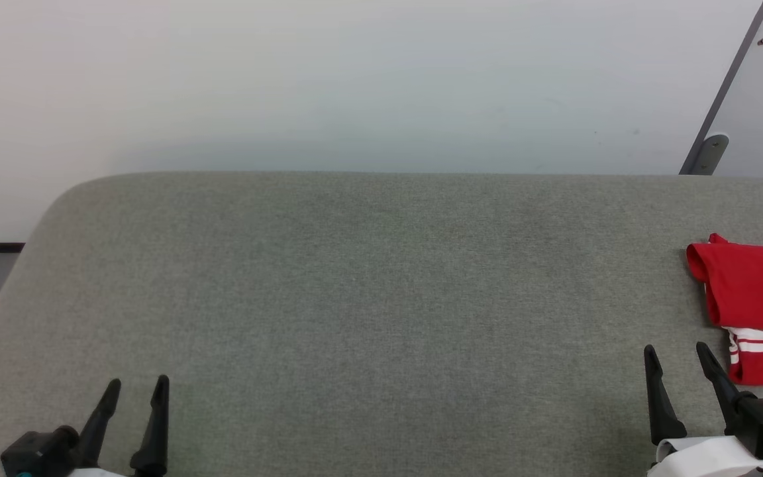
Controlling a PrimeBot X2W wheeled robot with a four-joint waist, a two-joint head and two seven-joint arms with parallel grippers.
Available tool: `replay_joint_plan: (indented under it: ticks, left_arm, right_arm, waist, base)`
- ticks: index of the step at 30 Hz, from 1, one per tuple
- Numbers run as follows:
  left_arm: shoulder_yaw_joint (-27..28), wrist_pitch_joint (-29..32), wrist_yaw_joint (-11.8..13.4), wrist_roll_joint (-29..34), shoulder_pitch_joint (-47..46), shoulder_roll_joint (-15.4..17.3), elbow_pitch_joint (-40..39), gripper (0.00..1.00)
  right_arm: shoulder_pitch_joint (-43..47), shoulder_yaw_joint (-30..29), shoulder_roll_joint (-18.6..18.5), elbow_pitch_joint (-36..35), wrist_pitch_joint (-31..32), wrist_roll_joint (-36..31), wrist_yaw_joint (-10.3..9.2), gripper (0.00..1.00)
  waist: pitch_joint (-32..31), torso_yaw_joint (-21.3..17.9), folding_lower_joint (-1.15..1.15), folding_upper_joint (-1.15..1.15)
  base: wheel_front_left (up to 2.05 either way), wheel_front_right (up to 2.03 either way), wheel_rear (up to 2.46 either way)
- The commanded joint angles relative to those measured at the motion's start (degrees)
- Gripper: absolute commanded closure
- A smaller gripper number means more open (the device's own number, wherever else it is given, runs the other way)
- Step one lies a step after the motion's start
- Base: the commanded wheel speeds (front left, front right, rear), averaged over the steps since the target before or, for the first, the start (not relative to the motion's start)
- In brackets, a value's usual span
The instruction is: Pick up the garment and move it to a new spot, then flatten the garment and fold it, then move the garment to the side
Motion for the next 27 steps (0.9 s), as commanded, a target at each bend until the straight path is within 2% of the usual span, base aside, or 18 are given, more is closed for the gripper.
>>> replay_joint_plan:
  ticks: [1,3,4,7,27]
  left_arm:
    - [0.20,0.00,-0.22,-0.34,0.76,-0.25,-0.17,0.00]
    - [0.61,0.00,-0.21,-0.17,0.78,-0.43,-0.44,0.00]
    - [0.54,0.01,-0.01,-0.01,0.13,-0.39,-0.32,1.00]
    - [0.18,0.09,0.01,-0.23,0.79,-1.55,0.98,1.00]
    - [2.33,5.63,-0.04,-16.42,-1.65,-5.49,0.42,1.00]
  right_arm:
    - [0.41,-0.27,0.23,-0.27,-0.02,-0.24,-0.10,0.00]
    - [0.59,-0.25,0.35,-0.41,0.03,-0.40,-0.10,0.00]
    - [0.16,-0.08,0.16,-0.16,0.11,-0.01,0.00,1.00]
    - [0.55,-0.02,0.38,1.36,0.29,0.27,0.01,1.00]
    - [-0.86,-0.81,0.84,0.88,5.76,22.73,0.00,1.00]
  waist:
    - [-0.01,0.05,0.00,0.00]
    - [0.00,0.13,0.00,0.00]
    - [0.00,0.13,0.00,0.00]
    - [0.00,0.14,0.00,0.00]
    - [0.24,-0.10,0.00,0.00]
  base:
    - [0.00,0.00,0.00]
    - [0.00,0.00,0.00]
    - [0.00,0.00,0.00]
    - [0.00,0.00,0.00]
    - [0.00,0.00,0.00]
